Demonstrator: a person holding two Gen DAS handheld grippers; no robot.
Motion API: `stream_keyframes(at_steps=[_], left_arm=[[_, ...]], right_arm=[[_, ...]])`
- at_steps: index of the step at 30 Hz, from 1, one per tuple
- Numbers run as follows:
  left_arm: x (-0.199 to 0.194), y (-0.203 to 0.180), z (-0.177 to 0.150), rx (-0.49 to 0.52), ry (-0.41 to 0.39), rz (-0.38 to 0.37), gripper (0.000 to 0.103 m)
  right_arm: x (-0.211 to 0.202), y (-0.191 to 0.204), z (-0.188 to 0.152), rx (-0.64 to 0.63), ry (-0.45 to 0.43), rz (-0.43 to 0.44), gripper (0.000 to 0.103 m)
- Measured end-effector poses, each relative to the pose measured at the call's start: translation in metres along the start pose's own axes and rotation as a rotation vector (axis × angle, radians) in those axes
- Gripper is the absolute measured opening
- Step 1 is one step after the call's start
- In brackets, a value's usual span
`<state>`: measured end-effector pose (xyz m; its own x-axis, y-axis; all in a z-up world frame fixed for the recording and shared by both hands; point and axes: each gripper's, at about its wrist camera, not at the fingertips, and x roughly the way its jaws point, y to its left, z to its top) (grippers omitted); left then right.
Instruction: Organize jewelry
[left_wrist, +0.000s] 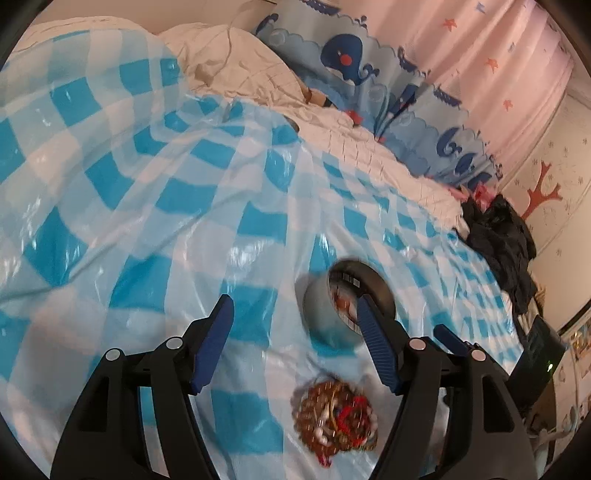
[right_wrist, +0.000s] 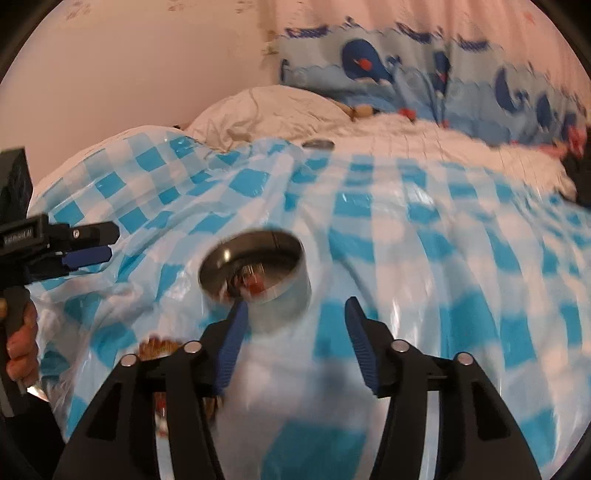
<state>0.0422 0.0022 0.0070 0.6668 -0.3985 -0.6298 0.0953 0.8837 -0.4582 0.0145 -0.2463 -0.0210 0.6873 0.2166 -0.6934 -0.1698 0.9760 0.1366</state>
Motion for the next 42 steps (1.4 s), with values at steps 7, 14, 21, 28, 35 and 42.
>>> stream_keyframes(at_steps=[7, 14, 21, 28, 35, 42], left_arm=[[0.011, -0.021, -0.042, 0.140, -0.008, 0.125, 0.069], [0.011, -0.021, -0.054, 0.209, -0.085, 0.174, 0.078], [0.035, -0.016, -0.071, 0.226, -0.065, 0.189, 0.080], [0.036, -0.016, -0.073, 0.231, -0.062, 0.187, 0.082], [0.038, -0.015, -0.073, 0.231, -0.046, 0.193, 0.085], [0.039, -0.015, -0.073, 0.230, -0.044, 0.193, 0.085]], right_arm=[[-0.004, -0.007, -0.038, 0.097, 0.018, -0.079, 0.068], [-0.008, 0.005, -0.054, 0.055, -0.036, -0.133, 0.078], [-0.008, 0.001, -0.057, 0.082, -0.038, -0.146, 0.082], [-0.005, -0.001, -0.058, 0.092, -0.026, -0.142, 0.084], [-0.005, -0.002, -0.059, 0.090, -0.024, -0.146, 0.086], [-0.005, -0.002, -0.059, 0.090, -0.022, -0.150, 0.087]])
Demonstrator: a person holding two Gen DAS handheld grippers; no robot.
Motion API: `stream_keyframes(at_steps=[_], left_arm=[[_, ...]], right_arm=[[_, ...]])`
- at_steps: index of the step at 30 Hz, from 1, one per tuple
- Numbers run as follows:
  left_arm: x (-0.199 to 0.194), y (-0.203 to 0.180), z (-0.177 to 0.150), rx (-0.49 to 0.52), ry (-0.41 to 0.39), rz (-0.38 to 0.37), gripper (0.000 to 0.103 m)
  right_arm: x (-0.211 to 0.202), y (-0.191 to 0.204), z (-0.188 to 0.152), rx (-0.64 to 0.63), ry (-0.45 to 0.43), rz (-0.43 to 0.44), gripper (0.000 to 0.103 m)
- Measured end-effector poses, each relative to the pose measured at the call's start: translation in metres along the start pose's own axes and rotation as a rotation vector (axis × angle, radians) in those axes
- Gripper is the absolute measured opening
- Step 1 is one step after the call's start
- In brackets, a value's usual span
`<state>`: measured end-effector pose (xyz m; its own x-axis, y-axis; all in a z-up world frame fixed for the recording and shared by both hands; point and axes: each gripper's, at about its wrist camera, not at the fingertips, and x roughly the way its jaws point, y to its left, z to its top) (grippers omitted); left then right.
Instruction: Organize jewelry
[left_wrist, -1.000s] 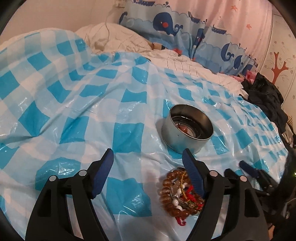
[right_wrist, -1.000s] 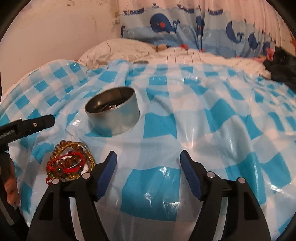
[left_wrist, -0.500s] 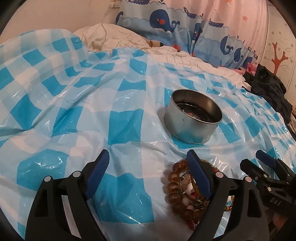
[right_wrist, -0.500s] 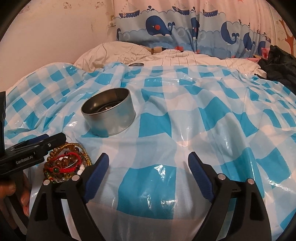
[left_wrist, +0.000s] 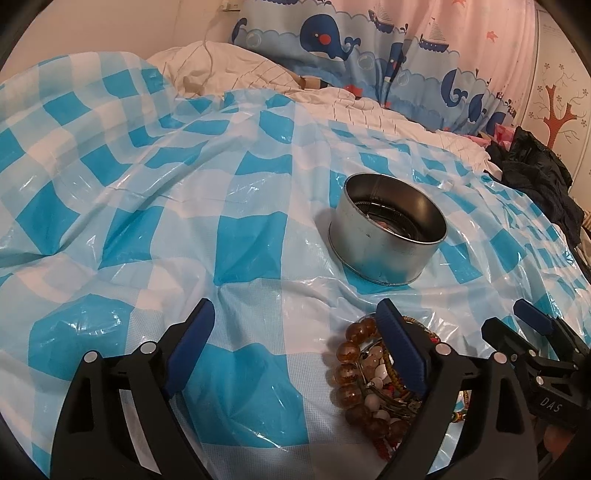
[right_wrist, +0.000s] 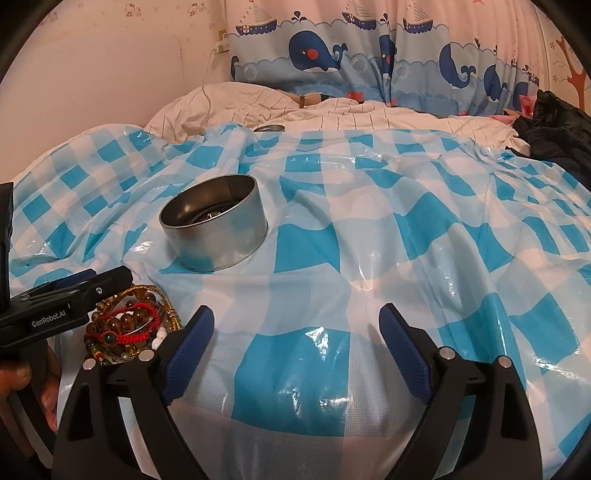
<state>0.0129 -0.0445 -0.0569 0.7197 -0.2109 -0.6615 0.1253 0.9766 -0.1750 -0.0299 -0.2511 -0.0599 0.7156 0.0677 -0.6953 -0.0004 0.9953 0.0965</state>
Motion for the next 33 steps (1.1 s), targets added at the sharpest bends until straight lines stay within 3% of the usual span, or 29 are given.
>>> stream_keyframes(at_steps=[33], left_arm=[[0.0022, 0.0000, 0.0002, 0.001, 0.007, 0.006, 0.086]], right_arm=[[0.0005, 0.0005, 0.0004, 0.000, 0.000, 0.001, 0.088]])
